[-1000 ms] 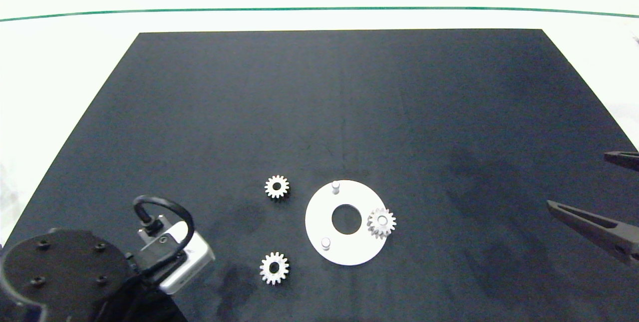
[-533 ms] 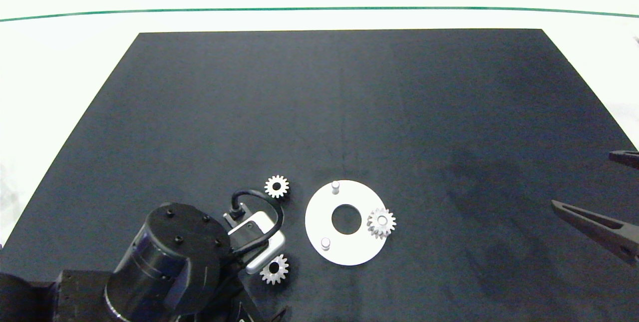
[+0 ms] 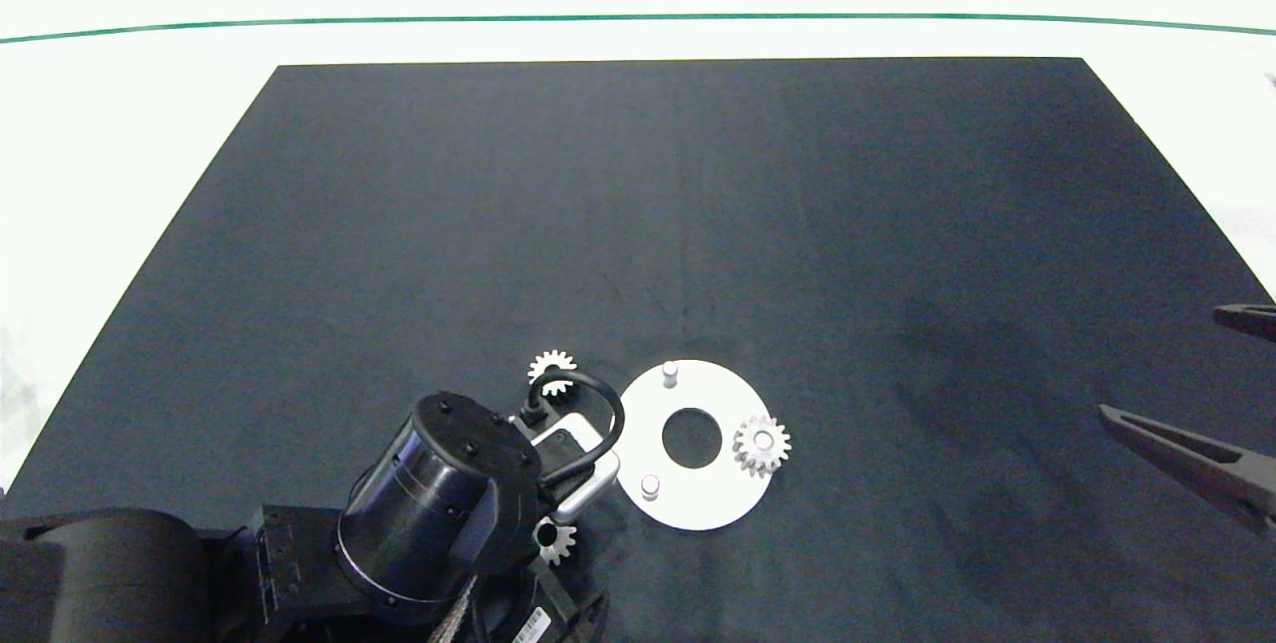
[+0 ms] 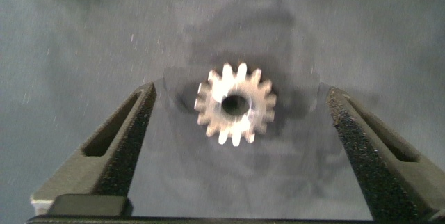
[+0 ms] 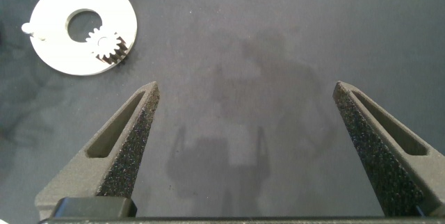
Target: Install three planetary gears onto the carrier pins
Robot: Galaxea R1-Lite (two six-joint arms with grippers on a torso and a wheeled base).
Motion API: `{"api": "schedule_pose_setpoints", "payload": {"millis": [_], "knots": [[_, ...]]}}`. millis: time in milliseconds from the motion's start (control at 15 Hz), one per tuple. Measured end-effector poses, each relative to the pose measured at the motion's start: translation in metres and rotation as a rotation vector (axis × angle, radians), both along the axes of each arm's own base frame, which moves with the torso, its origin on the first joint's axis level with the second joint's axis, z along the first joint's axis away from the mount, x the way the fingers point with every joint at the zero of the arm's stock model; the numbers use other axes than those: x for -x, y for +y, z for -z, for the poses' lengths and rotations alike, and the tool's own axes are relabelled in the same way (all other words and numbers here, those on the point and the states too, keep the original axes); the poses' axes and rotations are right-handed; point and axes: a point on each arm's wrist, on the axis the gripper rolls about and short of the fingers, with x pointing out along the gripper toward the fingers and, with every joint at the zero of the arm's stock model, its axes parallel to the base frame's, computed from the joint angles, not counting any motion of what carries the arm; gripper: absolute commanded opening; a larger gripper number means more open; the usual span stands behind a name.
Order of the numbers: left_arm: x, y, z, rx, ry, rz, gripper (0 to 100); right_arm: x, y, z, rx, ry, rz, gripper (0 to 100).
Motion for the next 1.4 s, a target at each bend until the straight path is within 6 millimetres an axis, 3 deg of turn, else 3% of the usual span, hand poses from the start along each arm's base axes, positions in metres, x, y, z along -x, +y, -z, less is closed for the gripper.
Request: {"api": "schedule_pose_setpoints", "payload": {"millis": [1400], "knots": [[-0.0031, -0.0017, 0.0064, 0.07, 0.049, -0.042, 51, -0.0012, 0.0007, 0.003, 0.02, 0.003, -0.004, 100]]}}
